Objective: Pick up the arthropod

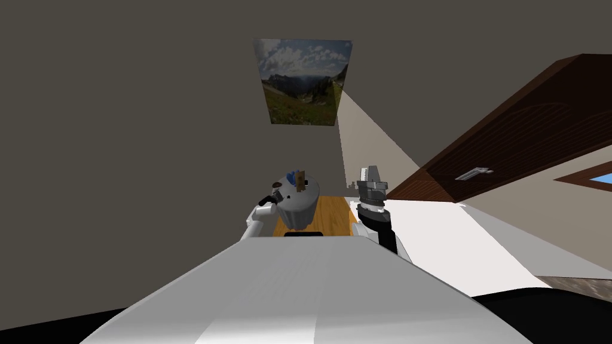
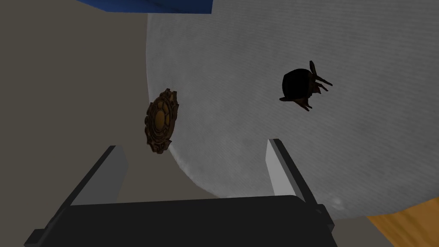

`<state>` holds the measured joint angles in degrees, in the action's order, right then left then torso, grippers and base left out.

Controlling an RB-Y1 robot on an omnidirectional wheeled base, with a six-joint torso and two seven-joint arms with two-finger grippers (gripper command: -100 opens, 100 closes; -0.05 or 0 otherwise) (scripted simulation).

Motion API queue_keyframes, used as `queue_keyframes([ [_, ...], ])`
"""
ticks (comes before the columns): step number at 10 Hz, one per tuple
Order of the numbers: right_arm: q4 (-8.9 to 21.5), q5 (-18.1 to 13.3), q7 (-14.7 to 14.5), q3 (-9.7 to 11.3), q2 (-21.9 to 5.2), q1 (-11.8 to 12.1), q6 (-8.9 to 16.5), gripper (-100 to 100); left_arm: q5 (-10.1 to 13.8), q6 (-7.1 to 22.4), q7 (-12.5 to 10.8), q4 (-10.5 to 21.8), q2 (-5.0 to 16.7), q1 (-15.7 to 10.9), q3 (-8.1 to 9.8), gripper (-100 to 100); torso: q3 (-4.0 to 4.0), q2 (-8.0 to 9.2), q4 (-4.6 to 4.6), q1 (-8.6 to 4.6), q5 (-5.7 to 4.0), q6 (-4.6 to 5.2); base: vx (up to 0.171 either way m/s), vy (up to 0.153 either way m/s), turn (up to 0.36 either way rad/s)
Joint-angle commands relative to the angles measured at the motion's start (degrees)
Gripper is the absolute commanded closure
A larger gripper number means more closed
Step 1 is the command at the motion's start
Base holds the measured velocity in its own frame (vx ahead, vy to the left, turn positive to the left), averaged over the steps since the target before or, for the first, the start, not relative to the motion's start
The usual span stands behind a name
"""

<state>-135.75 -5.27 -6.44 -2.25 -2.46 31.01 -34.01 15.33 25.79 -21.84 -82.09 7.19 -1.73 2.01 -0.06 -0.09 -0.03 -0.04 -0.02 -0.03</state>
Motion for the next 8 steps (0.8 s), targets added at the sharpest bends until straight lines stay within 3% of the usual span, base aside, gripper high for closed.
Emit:
queue_keyframes([
  [1,0.0,0.0,0.0,0.0,0.0,0.0,0.0,0,0.4,2.0,-1.1,2.5,-0.2,-1.5,0.23,-100,0.0,0.0,0.0,0.0,0.0,0.0,0.024,-0.008,-0.014],
  [8,0.0,0.0,0.0,0.0,0.0,0.0,0.0,0,2.3,8.7,-4.9,10.3,-0.1,-5.8,0.73,-100,0.0,0.0,0.0,-0.01,0.0,0.0,0.025,-0.012,-0.018],
])
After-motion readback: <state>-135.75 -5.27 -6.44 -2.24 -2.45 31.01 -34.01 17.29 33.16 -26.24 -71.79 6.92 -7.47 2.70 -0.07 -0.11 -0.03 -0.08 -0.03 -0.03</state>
